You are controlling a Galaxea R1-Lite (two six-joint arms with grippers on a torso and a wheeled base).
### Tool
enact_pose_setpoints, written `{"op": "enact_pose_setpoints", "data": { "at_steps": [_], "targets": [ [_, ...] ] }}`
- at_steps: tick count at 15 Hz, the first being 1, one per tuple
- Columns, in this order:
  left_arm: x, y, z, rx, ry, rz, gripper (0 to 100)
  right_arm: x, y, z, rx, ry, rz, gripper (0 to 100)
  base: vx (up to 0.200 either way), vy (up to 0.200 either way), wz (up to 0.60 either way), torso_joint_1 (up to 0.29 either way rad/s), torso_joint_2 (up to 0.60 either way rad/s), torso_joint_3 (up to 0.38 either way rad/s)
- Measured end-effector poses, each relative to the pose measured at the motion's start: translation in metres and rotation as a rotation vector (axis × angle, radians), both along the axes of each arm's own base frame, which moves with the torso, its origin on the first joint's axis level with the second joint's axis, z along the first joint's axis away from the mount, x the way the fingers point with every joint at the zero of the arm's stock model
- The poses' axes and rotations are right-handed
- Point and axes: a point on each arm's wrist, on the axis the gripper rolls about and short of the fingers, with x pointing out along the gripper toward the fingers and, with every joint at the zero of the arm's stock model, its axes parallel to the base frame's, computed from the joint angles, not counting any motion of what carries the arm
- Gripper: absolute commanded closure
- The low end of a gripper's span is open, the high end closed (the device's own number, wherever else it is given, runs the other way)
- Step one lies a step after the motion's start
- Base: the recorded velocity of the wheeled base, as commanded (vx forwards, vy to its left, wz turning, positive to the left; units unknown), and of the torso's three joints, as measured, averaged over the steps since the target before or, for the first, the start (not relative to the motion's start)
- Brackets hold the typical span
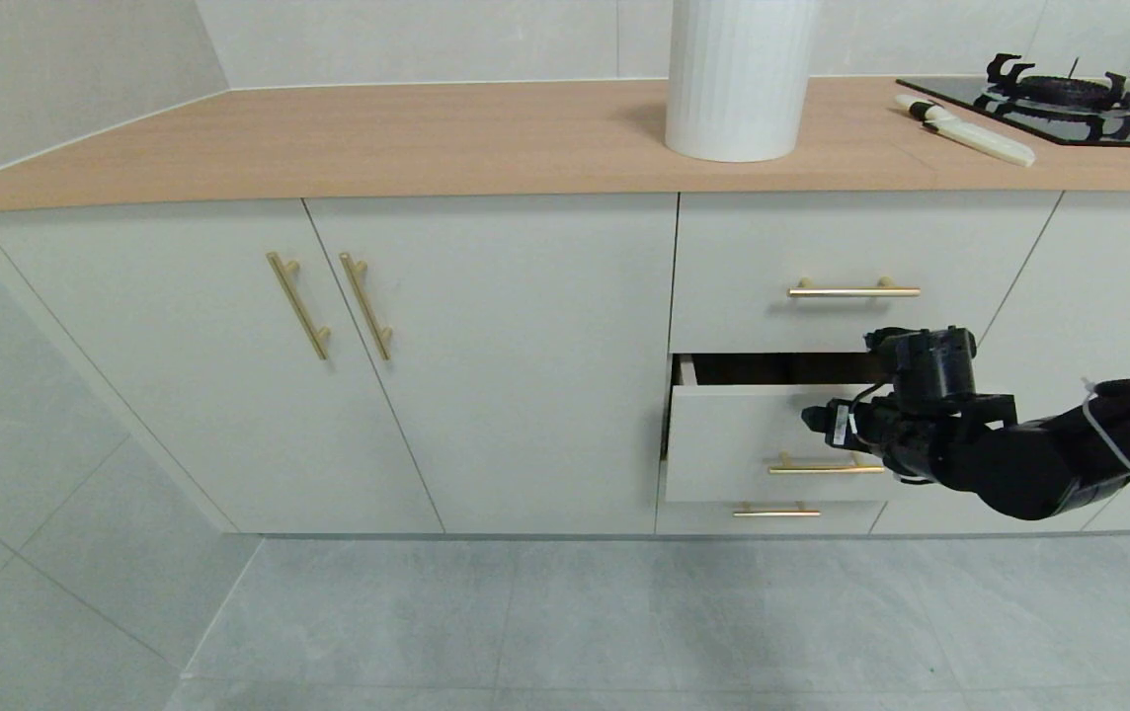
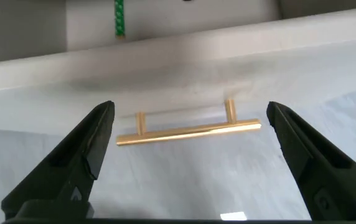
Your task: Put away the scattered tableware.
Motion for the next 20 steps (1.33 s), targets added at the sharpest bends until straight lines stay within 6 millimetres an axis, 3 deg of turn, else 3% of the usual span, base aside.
{"op": "enact_pose_setpoints", "data": {
  "at_steps": [3,13,20],
  "targets": [
    [0.0,0.0,0.0,0.0,0.0,0.0,0,0.01,0.0,-0.007,0.03,-0.117,-0.007,0,0.0,0.0,0.0,0.0,0.0,0.0],
    [0.0,0.0,0.0,0.0,0.0,0.0,0,0.041,-0.008,-0.043,0.064,-0.242,-0.048,0,0.0,0.0,0.0,0.0,0.0,0.0],
    [0.0,0.0,0.0,0.0,0.0,0.0,0,0.066,-0.013,-0.044,0.129,-0.318,-0.143,0,0.0,0.0,0.0,0.0,0.0,0.0]
  ]
}}
